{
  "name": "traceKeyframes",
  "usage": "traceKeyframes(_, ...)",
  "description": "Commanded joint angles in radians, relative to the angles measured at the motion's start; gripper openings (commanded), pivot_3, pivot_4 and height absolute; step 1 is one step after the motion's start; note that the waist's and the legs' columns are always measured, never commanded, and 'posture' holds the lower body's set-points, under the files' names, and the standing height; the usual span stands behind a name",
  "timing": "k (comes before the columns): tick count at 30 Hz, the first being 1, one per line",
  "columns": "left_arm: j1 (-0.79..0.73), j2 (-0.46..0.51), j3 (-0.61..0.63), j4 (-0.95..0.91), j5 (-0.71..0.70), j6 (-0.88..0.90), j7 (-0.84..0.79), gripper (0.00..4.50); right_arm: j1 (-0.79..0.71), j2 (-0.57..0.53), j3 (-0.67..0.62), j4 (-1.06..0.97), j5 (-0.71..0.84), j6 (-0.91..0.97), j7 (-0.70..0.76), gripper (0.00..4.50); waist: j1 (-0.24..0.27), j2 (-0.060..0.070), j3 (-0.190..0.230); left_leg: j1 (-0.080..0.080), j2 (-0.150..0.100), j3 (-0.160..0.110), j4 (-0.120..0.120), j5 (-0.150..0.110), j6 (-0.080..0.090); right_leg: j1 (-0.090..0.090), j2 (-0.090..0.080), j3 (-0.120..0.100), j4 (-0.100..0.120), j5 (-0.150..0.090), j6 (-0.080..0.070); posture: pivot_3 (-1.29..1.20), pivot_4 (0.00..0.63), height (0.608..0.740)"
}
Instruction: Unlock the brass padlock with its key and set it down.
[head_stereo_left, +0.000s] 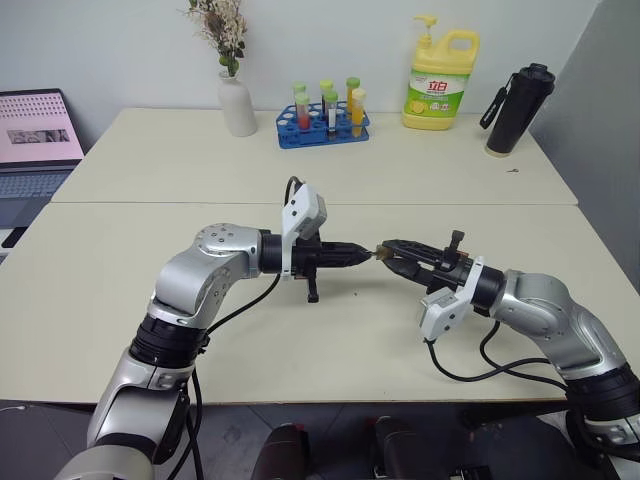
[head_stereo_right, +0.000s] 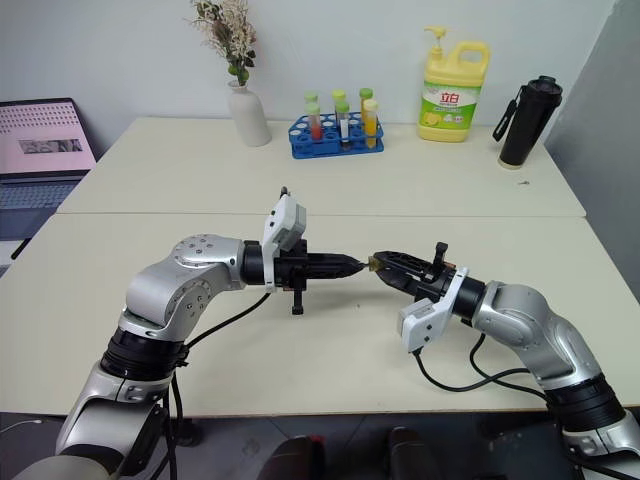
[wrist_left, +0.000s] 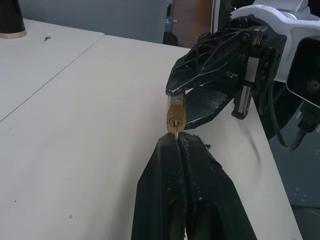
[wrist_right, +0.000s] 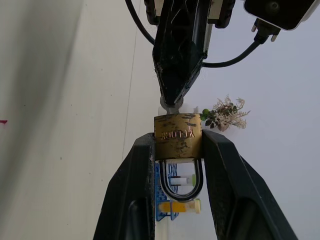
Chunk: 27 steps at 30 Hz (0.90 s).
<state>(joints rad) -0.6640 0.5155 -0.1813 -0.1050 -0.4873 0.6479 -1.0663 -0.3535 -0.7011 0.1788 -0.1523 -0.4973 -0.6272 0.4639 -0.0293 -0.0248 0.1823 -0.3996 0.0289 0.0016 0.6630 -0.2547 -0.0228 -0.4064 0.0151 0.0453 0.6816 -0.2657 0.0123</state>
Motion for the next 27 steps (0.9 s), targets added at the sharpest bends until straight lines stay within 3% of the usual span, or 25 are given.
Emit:
traceKeyframes(1, -0.007, -0.013, -0.010, -0.014, 0.006, -0.026, -0.010, 0.00, -0.012, 0.004, -0.008, -0.027, 0.028, -0.008, -0.003, 0.93, 0.000, 0.000, 0.000, 0.000, 0.000, 0.000, 0.000, 0.000, 0.000, 0.000, 0.000, 0.000, 0.000, 0.000, 0.000, 0.00, 0.150, 0.740)
traceKeyframes(9, 0.015, -0.015, -0.027, -0.019, 0.071, -0.156, -0.028, 0.00, -0.011, 0.007, -0.008, -0.022, 0.036, -0.006, 0.004, 0.93, 0.000, 0.000, 0.000, 0.000, 0.000, 0.000, 0.000, 0.000, 0.000, 0.000, 0.000, 0.000, 0.000, 0.000, 0.000, 0.00, 0.150, 0.740)
traceKeyframes(17, 0.079, -0.010, -0.077, 0.040, 0.306, -0.636, -0.024, 0.00, -0.005, 0.012, -0.021, -0.020, 0.043, 0.009, 0.000, 0.93, 0.001, 0.000, 0.000, 0.000, 0.000, 0.001, 0.000, 0.000, 0.000, 0.000, 0.000, 0.000, 0.000, 0.002, -0.003, 0.00, 0.150, 0.740)
traceKeyframes(27, 0.059, -0.048, -0.061, 0.125, 0.345, -0.757, 0.004, 0.00, -0.011, 0.013, -0.019, -0.019, 0.050, 0.017, 0.002, 0.93, 0.001, 0.000, 0.000, 0.000, 0.000, 0.001, 0.000, 0.000, 0.000, 0.000, 0.000, 0.000, 0.000, 0.001, -0.002, 0.00, 0.150, 0.740)
